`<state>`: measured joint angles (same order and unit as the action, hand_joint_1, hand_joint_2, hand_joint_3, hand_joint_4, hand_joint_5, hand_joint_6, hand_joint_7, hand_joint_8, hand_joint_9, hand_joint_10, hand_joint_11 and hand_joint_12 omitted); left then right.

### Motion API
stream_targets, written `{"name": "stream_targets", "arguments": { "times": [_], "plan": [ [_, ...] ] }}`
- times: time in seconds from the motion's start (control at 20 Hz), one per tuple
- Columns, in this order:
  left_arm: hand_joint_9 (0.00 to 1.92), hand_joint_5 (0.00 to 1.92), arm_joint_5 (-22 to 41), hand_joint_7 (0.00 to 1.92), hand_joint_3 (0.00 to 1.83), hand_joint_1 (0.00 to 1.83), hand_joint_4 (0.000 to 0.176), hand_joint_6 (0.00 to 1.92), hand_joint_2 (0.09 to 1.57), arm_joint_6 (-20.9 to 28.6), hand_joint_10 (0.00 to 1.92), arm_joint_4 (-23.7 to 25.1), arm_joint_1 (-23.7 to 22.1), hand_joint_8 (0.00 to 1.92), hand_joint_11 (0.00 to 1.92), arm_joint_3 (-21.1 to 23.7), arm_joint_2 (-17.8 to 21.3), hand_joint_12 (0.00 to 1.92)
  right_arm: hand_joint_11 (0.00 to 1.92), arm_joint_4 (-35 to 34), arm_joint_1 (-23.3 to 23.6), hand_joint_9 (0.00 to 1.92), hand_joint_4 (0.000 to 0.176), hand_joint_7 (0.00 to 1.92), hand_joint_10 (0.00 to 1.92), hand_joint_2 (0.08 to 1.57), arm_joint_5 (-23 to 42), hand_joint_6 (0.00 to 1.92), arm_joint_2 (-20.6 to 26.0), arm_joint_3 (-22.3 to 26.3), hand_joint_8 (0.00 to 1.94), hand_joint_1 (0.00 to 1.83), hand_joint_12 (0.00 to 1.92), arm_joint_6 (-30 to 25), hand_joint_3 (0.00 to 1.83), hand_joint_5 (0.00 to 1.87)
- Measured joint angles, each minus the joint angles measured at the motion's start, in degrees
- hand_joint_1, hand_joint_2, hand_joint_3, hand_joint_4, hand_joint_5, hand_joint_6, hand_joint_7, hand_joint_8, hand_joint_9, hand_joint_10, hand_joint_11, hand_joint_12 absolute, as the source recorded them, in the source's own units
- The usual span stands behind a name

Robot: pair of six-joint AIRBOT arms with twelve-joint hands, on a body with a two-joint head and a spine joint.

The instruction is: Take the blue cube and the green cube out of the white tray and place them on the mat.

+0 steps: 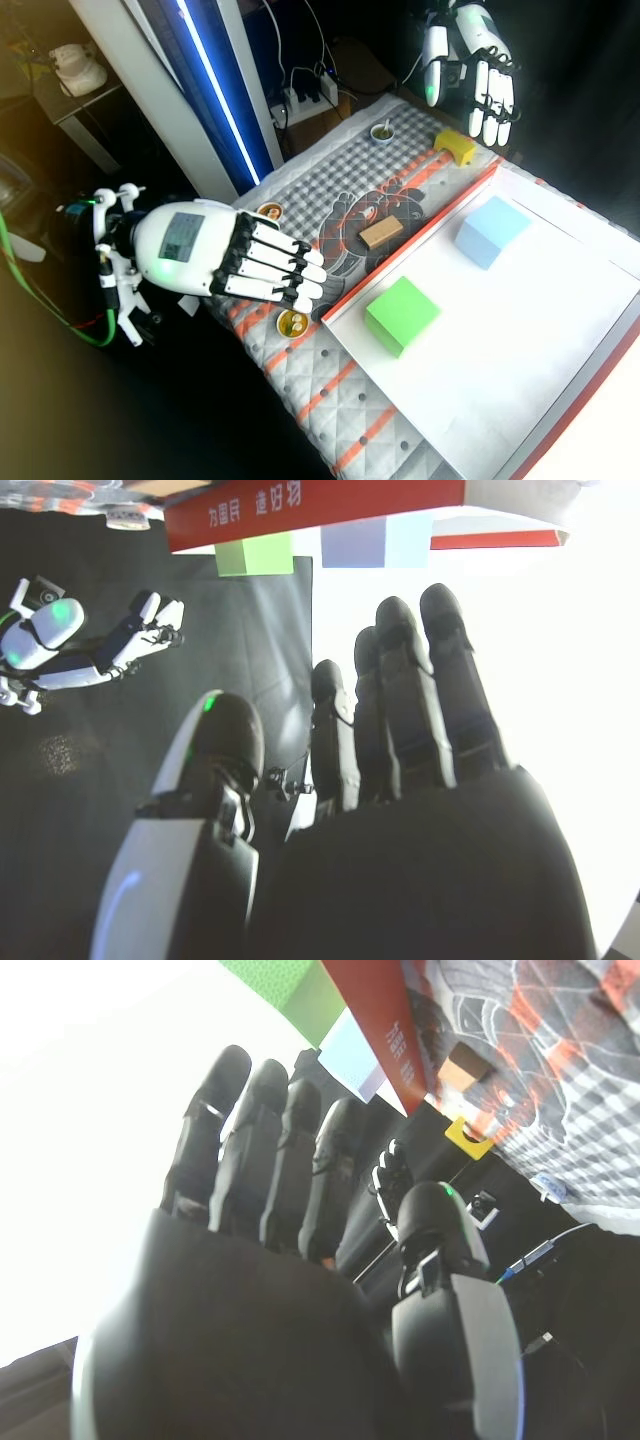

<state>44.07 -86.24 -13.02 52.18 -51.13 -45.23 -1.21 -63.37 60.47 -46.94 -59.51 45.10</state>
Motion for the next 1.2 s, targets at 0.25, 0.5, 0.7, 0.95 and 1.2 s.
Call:
{"name": "stream_targets", "arguments": {
  "times": [0.25, 0.5, 0.7, 0.95, 1.2],
  "plan": [
    [0.27, 0.22, -2.4, 0.27, 0.00, 0.61, 0.176, 0.00, 1.03, 0.0, 0.00, -0.5, -7.6, 0.00, 0.00, -5.7, -3.7, 0.64, 0.02, 0.9, 7.0, 0.32, 0.000, 0.42, 0.00, 1.28, -0.2, 0.00, -2.9, -3.4, 0.00, 0.63, 0.49, 0.0, 0.01, 0.43],
    [0.28, 0.18, -16.6, 0.25, 0.00, 0.58, 0.176, 0.00, 1.02, -19.2, 0.00, -1.6, -22.8, 0.00, 0.01, -13.5, -12.6, 0.78, 0.00, 1.3, 18.0, 0.32, 0.083, 0.39, 0.01, 1.12, -9.0, 0.00, -8.7, -10.3, 0.00, 0.56, 0.64, 2.3, 0.00, 0.35],
    [0.24, 0.16, -25.9, 0.19, 0.00, 0.64, 0.176, 0.00, 0.98, -20.4, 0.00, -2.8, -25.2, 0.00, 0.00, -20.9, -18.5, 0.76, 0.08, 5.0, 25.9, 0.36, 0.085, 0.34, 0.00, 1.02, -22.3, 0.00, -15.0, -17.6, 0.00, 0.72, 0.70, 3.1, 0.00, 0.25],
    [0.15, 0.17, -32.0, 0.11, 0.00, 0.62, 0.176, 0.01, 0.98, -32.9, 0.00, -9.2, -27.5, 0.01, 0.00, -26.3, -22.4, 0.62, 0.00, 8.9, 28.9, 0.38, 0.143, 0.35, 0.01, 0.97, -32.7, 0.00, -20.3, -23.1, 0.00, 0.60, 0.88, 3.2, 0.00, 0.17],
    [0.18, 0.10, -36.5, 0.11, 0.00, 0.67, 0.176, 0.01, 0.97, -42.3, 0.01, -16.4, -27.5, 0.01, 0.00, -29.7, -25.4, 0.61, 0.01, 8.3, 29.3, 0.37, 0.155, 0.31, 0.00, 1.01, -36.2, 0.00, -21.2, -26.0, 0.00, 0.69, 0.84, 3.2, 0.00, 0.14]
  ]
}}
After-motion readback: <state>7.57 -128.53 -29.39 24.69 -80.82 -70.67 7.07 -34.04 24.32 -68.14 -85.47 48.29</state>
